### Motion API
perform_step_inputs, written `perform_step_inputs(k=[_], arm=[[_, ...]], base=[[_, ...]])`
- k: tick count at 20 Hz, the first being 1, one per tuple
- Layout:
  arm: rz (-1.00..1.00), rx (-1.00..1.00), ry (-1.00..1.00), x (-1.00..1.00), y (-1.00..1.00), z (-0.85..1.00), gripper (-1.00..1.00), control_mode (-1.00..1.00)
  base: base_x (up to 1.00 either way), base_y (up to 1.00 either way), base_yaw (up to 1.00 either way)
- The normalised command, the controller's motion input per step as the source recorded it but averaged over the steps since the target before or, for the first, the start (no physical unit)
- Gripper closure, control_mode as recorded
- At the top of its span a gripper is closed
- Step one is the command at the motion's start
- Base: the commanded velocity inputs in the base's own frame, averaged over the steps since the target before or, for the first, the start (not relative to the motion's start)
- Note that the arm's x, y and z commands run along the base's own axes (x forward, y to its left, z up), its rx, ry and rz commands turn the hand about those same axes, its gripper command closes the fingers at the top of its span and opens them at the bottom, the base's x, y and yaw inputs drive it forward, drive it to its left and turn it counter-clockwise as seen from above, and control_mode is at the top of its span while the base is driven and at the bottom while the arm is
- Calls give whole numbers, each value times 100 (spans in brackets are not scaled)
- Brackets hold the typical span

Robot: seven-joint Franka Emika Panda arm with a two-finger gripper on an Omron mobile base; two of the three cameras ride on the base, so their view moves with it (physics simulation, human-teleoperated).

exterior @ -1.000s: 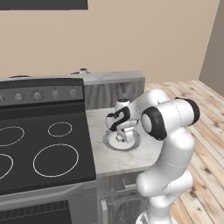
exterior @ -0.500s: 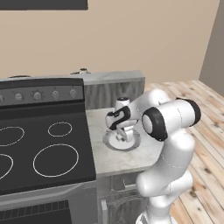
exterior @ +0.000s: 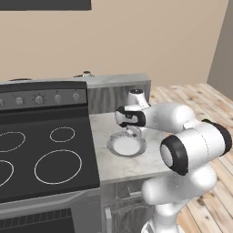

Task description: Pick up the marshmallow and place it in the cup of hot chocolate on the dining counter.

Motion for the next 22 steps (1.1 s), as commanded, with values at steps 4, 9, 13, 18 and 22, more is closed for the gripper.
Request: perform_step_inputs(k=[4,9,13,18,22], arm=[[55,-1,2,-29,-12,69,100,-100],[65,-14,0,-67,0,46,100,-100],[60,-21,2,-92,-1,49,100,-100],[51,-6,6,-74,-33,46,100,-100],[42,0,5,-37,-51,71,100,-100]], base=[[0,0,0],[0,0,0],[0,0,0],[0,0,0],[0,0,0]])
